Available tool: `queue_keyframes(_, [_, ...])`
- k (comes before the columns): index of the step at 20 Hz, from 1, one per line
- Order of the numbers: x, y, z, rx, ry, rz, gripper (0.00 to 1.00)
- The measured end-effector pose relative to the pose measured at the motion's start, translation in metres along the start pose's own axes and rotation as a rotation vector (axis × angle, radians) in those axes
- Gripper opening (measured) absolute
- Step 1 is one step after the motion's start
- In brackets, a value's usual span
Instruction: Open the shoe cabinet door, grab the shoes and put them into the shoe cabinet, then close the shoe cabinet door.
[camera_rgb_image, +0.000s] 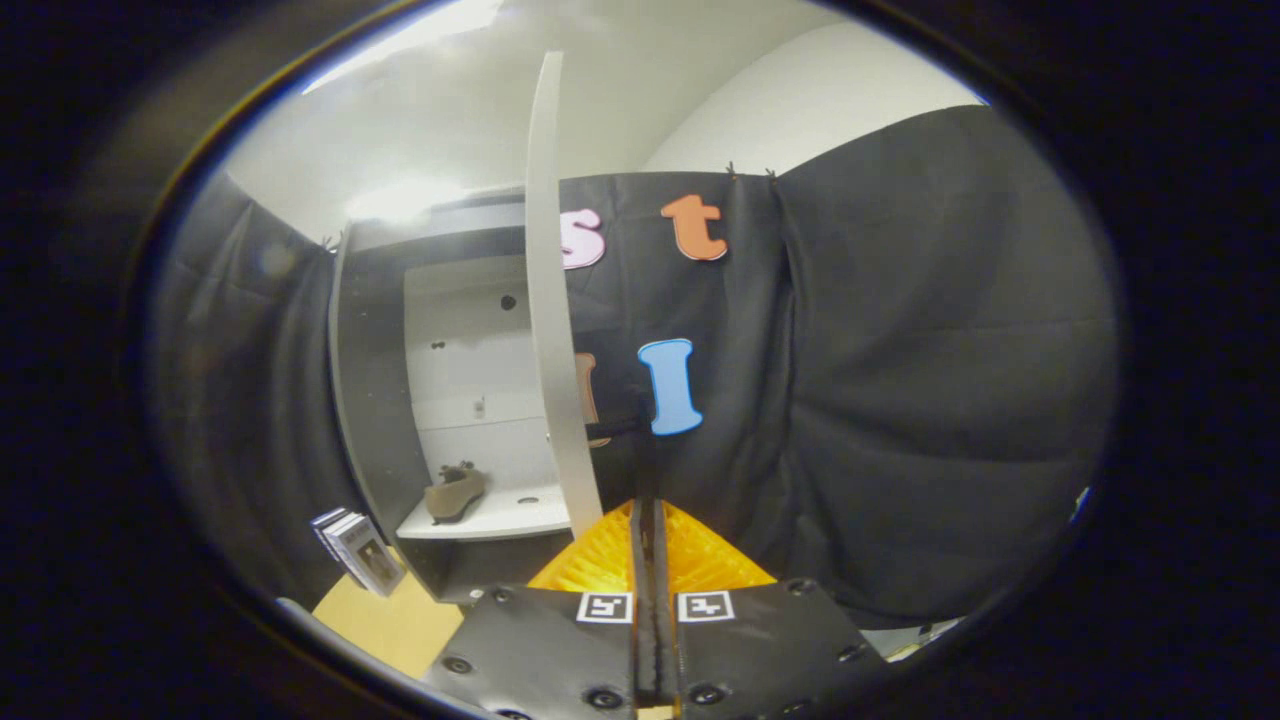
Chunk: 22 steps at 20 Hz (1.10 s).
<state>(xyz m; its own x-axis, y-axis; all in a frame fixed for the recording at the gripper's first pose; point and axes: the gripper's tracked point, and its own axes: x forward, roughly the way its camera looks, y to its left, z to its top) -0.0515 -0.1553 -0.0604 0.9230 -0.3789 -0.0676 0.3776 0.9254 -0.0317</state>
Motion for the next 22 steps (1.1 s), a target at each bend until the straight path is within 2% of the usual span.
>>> queue_keyframes(5, [-0.003, 0.002, 0.001, -0.005, -0.014, 0.026, 0.02])
queue_keyframes(13, [-0.016, 0.049, -0.010, -0.015, 0.002, 0.209, 0.02])
queue_keyframes(17, [-0.020, 0.079, -0.033, -0.015, 0.078, 0.300, 0.02])
queue_keyframes(22, [-0.020, 0.113, -0.080, -0.048, 0.202, 0.371, 0.03])
